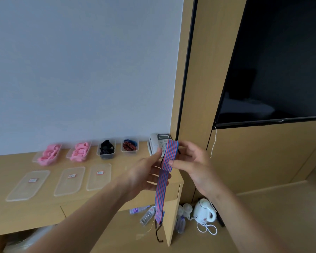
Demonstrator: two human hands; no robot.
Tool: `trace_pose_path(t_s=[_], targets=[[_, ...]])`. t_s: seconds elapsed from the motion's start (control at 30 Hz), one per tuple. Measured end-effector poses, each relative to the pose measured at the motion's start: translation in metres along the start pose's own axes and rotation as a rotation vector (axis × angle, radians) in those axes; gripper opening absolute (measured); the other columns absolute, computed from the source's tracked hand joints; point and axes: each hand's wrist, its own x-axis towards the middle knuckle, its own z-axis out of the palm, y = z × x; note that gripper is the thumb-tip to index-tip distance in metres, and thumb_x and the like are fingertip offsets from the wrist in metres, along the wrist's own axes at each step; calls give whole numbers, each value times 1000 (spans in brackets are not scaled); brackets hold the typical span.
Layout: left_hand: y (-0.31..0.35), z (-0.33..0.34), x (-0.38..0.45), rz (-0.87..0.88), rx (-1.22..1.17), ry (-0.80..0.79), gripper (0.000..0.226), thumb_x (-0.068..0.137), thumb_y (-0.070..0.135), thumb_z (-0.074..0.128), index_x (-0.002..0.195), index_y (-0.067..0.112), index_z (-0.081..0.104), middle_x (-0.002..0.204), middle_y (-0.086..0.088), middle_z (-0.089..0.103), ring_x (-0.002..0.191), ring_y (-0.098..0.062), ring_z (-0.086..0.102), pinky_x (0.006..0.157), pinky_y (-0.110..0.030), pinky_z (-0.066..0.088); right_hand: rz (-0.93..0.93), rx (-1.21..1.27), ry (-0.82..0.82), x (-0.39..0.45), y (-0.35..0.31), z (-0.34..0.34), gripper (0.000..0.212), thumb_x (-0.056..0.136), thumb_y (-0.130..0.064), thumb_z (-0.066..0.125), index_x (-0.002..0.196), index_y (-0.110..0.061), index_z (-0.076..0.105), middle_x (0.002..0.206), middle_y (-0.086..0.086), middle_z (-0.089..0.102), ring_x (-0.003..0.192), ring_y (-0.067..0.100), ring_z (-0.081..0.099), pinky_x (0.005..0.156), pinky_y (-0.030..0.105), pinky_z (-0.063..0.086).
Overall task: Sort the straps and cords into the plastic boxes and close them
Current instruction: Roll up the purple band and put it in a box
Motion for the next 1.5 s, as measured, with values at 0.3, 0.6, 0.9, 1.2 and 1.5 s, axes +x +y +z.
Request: trace_pose_path(t_s=[0.3,0.6,0.9,1.2,1.5], targets=[[0,-2,4,-61,-205,-22,60,97,57,53,114,1,70,94,-20,71,86,-33,73,85,-45,60,-256,-244,13,-7,11,10,54,69,3,78,108,-34,72,107,-4,74,103,21,71,91,26,55],[-3,-5,10,-45,-329,-5,25,96,24,62,90,7,80,97,-19,71,90,-31,72,82,-43,62,-427,-421,51,-17,23,11,48,60,19,78,98,-12,78,107,-2,74,108,14,69,96,39,55],[-6,-5,8,141,-215,61,19,98,5,59,112,-3,70,93,-20,73,78,-28,72,69,-33,60,-126,-259,96,-26,29,11,41,87,6,60,113,-22,75,112,-8,76,109,10,69,93,26,55],[-13,-4,5,306,-35,167,32,95,-5,61,126,5,63,106,-16,72,94,-23,70,94,-41,58,356,95,5,-23,32,17,54,78,-14,83,127,-13,59,105,17,75,97,30,74,91,44,59],[-18,-15,1,315,-128,16,31,98,12,64,129,12,63,123,-13,71,113,-26,68,99,-41,54,350,188,-55,-21,22,25,38,78,-4,78,114,-14,74,93,16,72,88,32,73,79,39,59]])
